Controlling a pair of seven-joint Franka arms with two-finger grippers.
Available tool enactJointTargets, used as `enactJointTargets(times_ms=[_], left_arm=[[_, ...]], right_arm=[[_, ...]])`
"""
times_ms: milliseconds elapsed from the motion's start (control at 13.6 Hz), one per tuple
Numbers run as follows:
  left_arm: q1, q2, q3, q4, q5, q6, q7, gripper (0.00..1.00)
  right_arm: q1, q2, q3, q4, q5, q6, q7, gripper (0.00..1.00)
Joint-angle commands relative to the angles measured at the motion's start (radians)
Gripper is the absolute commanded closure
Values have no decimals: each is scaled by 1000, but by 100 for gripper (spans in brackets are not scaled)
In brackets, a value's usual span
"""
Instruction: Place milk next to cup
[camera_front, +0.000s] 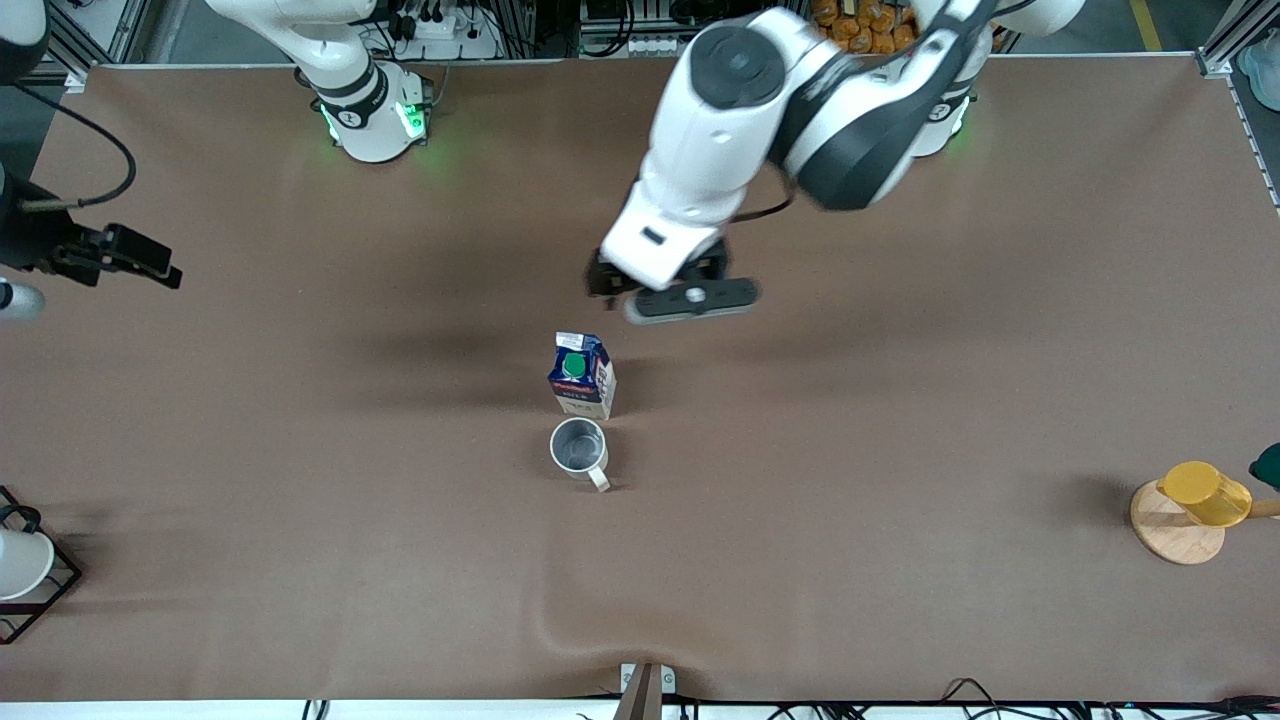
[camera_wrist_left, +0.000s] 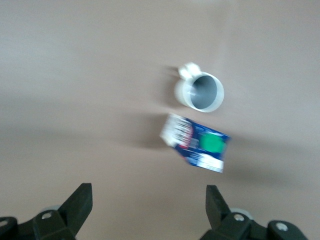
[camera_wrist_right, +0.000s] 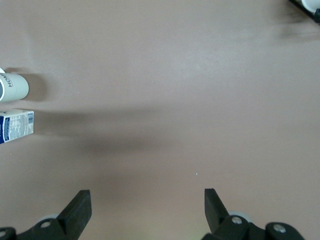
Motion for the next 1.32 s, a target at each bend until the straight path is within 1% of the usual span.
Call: enactJointTargets(times_ms=[0,147,294,441,588,809,956,1176,1250], left_arm=[[72,-94,0,-43,68,-139,-3,0],[134,-136,-5,-41,93,-228,16,0],[154,-163,-2,-43,99,-306,48,0],[216,-196,-9,-44,105,-340,92,0],[273,-220,-8,-46,104,-383,230,0],[359,-249,-11,-44,102,-440,426,0],[416,-268,-15,-44,81,-448,537,0],[500,-298,-11,-53,62,-452,718,0],[522,-324,-11,-87,61,-457,765,0]], right_arm=[[22,-62,-10,-39,-38,-8,-44,0],[48,-77,-36,-38,-42,-22,-51,0],[65,-87,-63,-38,-42,-39,-66,0],[63,-87,-70,-33,-42,-54,-84,0],[62,-91,-76,-30,-40,-76,-81,0],[62,-93,-74,-30,-14,-79,-42,0],[62,-93,-74,-30,44,-79,55,0],[57,-91,-74,-30,47,-79,48,0],[56,-93,-74,-30,47,-79,41,0]])
